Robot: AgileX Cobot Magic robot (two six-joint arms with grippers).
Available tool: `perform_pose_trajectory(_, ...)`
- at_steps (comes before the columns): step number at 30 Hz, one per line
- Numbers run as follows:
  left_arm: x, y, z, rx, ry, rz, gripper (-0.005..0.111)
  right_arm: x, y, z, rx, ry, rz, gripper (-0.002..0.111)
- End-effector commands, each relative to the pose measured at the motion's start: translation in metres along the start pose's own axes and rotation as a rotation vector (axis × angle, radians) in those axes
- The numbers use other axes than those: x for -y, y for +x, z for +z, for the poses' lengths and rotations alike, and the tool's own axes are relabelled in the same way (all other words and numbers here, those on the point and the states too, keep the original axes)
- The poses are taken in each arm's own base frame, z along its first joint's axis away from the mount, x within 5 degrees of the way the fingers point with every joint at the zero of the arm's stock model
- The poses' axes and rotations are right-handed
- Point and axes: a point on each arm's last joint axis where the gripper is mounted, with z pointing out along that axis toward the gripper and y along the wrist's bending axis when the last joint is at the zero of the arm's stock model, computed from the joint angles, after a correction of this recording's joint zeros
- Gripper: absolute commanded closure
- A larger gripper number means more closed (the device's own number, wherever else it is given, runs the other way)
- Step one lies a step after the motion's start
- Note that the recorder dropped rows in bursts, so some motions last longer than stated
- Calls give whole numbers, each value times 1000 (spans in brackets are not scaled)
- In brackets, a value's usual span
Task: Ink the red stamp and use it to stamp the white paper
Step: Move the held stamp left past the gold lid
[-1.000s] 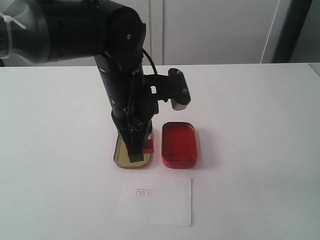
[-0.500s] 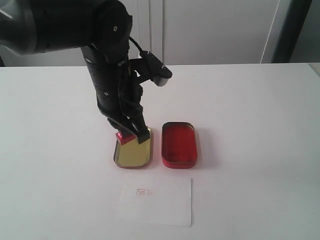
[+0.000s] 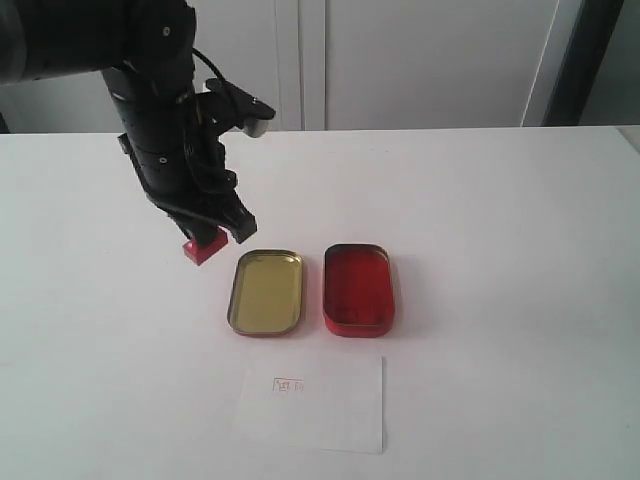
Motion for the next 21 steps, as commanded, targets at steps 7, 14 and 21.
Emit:
perform_pose_trajectory(7,-54,18,-4,-28,-21,-188,107,0,-1,0,14,-6,-3,108)
perform_pose_trajectory(14,-93,38,-4,-72,-38,-304,107,0,-1,0,14,-6,-3,108)
perform_pose_trajectory(21,-128,60,-4,-106,-43,-423,107,0,-1,0,14,-6,-3,108)
